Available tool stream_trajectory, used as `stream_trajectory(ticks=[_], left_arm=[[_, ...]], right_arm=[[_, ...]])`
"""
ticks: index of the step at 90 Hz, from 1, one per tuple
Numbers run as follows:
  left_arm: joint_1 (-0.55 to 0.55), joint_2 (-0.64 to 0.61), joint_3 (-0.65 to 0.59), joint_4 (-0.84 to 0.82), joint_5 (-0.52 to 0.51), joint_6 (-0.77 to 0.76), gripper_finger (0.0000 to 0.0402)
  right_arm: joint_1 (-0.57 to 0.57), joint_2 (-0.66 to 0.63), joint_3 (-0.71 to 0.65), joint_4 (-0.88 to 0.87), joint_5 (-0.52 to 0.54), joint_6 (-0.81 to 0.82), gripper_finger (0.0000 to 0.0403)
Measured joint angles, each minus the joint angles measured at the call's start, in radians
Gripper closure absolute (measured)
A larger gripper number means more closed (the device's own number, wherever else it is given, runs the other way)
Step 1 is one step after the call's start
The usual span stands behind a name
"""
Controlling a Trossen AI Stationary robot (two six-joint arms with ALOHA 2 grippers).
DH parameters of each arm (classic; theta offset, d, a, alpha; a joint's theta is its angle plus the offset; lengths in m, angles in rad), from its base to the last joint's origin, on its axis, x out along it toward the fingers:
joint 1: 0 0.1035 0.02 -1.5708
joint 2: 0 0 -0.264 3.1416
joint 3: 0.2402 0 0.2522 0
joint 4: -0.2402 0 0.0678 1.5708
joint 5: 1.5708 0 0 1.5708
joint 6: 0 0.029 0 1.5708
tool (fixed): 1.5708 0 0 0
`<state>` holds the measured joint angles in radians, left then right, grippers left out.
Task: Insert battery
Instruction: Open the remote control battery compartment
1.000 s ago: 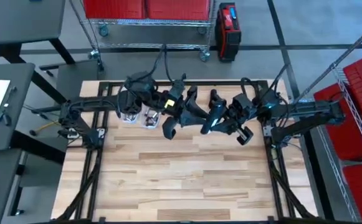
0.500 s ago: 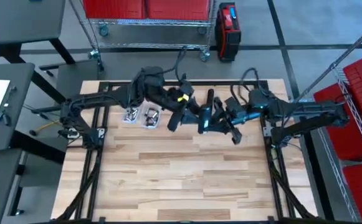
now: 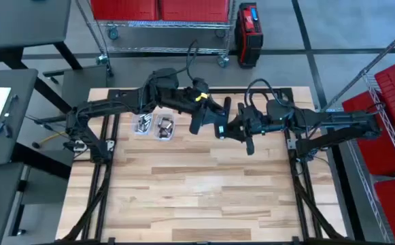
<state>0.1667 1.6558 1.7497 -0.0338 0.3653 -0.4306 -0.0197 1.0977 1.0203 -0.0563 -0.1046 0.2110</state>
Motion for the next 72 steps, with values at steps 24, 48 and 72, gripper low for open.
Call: stream_trajectory(ticks=[24, 48, 72], left_arm=[[0.0, 0.0, -0.019, -0.006, -0.027, 0.042, 0.026], [0.003, -0.001, -0.019, -0.001, -0.078, 0.145, 0.0359], [0.004, -0.001, -0.019, -0.004, -0.078, 0.153, 0.0359]], right_arm=[[-0.019, 0.0, 0.0, 0.034, 0.024, -0.003, 0.0343], [-0.023, 0.0, 0.0, 0.046, 0.034, 0.01, 0.0327], [-0.056, -0.002, 0.002, 0.049, 0.02, -0.005, 0.0194]])
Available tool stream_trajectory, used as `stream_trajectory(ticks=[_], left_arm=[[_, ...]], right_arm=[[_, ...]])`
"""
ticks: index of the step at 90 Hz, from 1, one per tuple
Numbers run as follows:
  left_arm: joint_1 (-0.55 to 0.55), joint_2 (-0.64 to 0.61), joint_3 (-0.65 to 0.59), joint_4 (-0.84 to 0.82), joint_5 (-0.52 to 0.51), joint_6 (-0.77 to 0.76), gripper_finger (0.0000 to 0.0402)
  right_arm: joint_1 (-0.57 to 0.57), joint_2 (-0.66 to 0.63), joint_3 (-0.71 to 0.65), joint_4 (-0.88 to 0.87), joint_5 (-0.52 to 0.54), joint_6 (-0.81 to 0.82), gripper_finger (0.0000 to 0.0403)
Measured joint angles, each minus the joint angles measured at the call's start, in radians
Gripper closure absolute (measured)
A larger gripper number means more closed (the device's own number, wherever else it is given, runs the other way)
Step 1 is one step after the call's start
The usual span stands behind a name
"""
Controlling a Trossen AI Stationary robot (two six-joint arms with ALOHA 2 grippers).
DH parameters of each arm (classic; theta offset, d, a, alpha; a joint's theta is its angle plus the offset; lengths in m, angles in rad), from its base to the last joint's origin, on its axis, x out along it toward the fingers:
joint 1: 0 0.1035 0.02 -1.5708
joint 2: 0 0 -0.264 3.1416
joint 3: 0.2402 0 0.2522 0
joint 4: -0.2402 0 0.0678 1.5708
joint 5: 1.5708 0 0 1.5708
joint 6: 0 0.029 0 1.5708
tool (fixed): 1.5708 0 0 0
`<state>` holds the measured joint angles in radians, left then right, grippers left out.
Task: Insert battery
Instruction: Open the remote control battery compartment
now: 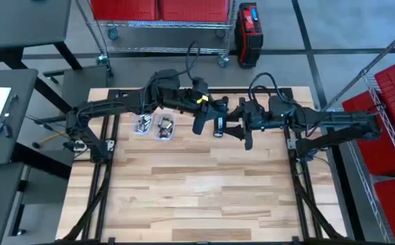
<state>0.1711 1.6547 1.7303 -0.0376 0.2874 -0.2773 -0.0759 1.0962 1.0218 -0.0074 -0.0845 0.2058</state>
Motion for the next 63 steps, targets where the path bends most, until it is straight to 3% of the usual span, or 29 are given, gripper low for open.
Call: stream_trajectory(ticks=[14, 38, 50, 63], left_arm=[[0.001, 0.0, 0.0, 0.002, -0.002, -0.001, 0.0359], [0.002, 0.0, 0.0, 0.011, -0.005, 0.0, 0.0359], [0.002, 0.0, -0.001, 0.028, -0.006, -0.001, 0.0359], [0.007, 0.0, -0.002, 0.03, -0.012, -0.001, 0.0359]], right_arm=[[-0.046, 0.0, 0.0, -0.001, 0.002, 0.009, 0.0158], [-0.061, 0.025, 0.0, 0.046, -0.003, 0.029, 0.0165], [-0.062, 0.042, 0.002, 0.067, -0.003, 0.032, 0.02], [-0.06, 0.05, 0.002, 0.056, -0.004, 0.009, 0.0294]])
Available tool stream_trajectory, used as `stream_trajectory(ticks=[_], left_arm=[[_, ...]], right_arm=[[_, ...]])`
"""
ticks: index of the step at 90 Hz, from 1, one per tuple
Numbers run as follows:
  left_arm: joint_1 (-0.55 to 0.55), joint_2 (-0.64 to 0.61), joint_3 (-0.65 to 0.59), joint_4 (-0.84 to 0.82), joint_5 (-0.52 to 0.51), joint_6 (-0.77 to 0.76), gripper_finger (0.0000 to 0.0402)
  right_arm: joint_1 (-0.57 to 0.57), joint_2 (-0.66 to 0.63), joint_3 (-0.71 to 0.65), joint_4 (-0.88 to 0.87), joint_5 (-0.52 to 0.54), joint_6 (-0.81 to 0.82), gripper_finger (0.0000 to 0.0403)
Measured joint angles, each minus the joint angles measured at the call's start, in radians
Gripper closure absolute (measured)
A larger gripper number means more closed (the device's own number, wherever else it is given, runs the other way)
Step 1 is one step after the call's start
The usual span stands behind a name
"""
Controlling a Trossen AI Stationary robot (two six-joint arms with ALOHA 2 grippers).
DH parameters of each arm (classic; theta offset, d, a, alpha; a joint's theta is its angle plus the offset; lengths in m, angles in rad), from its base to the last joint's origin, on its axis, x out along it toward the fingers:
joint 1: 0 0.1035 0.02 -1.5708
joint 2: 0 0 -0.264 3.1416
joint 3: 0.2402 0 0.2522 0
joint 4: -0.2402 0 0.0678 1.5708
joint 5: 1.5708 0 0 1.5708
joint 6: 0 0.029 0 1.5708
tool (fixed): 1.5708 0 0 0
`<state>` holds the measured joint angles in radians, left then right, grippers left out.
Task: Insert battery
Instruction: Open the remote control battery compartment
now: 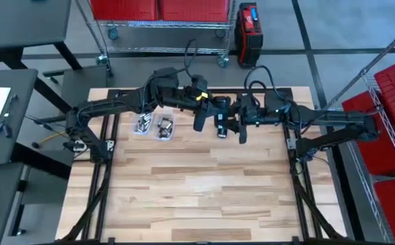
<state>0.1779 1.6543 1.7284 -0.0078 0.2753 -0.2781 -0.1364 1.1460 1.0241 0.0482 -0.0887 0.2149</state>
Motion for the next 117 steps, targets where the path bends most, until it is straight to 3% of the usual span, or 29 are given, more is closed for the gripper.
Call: stream_trajectory(ticks=[7, 24, 46, 79, 88, 104, 117], left_arm=[[0.004, 0.001, -0.001, 0.002, -0.004, -0.003, 0.0359], [0.019, 0.001, 0.011, 0.001, 0.012, 0.0, 0.0359], [0.029, -0.002, 0.014, -0.036, 0.015, -0.007, 0.0359], [0.039, -0.025, 0.027, -0.088, -0.017, 0.02, 0.0359], [0.042, -0.028, 0.029, -0.126, -0.042, 0.027, 0.0359], [0.059, -0.014, 0.022, -0.266, -0.122, 0.035, 0.0359], [0.078, -0.003, 0.021, -0.418, -0.15, 0.006, 0.0359]], right_arm=[[0.0, -0.001, 0.001, -0.025, 0.001, -0.015, 0.0345], [0.021, 0.008, 0.006, -0.111, 0.014, -0.029, 0.0345], [0.028, 0.02, 0.0, -0.14, 0.027, -0.051, 0.0304], [-0.006, 0.027, -0.012, -0.249, 0.041, -0.054, 0.03], [-0.023, 0.035, -0.011, -0.301, 0.053, -0.039, 0.032], [-0.051, 0.06, -0.006, -0.389, 0.045, -0.009, 0.0394], [-0.071, 0.055, -0.003, -0.416, 0.045, -0.005, 0.0383]])
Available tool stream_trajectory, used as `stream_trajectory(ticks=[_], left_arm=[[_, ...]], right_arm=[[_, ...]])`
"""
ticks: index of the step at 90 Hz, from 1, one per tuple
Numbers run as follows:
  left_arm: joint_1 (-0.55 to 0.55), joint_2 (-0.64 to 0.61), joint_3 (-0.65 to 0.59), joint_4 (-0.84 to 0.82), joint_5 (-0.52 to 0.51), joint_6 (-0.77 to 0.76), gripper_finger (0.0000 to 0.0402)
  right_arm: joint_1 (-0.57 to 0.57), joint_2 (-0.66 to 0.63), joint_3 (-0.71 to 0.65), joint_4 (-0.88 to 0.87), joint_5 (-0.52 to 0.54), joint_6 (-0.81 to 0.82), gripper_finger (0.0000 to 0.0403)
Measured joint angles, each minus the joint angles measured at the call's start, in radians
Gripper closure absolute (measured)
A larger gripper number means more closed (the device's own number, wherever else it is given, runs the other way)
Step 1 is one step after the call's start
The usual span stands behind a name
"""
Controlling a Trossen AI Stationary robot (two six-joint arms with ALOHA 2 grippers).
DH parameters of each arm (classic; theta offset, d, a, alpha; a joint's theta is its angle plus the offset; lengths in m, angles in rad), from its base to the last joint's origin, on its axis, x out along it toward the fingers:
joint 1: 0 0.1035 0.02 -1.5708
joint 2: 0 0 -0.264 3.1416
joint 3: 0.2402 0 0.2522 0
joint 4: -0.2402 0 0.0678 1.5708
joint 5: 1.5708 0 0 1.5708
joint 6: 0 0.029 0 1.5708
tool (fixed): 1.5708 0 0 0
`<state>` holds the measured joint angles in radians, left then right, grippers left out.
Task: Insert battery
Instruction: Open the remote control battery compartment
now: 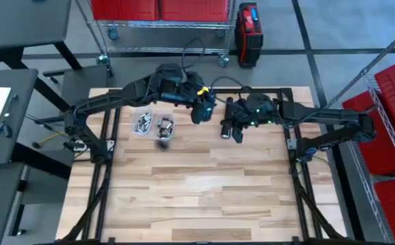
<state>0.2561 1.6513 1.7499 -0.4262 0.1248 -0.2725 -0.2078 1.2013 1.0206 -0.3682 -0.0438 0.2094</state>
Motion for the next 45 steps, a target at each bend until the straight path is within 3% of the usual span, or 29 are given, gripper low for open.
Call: stream_trajectory(ticks=[13, 24, 45], left_arm=[[-0.001, 0.015, -0.058, -0.008, 0.015, -0.077, 0.0359], [-0.006, 0.013, -0.167, 0.096, 0.089, -0.156, 0.0359], [-0.034, 0.033, -0.506, 0.533, 0.11, -0.48, 0.0359]], right_arm=[[-0.006, -0.018, -0.002, -0.056, -0.003, 0.001, 0.0378], [-0.006, -0.058, -0.001, -0.123, -0.003, 0.012, 0.0386], [0.016, -0.108, -0.001, -0.213, -0.003, 0.053, 0.0398]])
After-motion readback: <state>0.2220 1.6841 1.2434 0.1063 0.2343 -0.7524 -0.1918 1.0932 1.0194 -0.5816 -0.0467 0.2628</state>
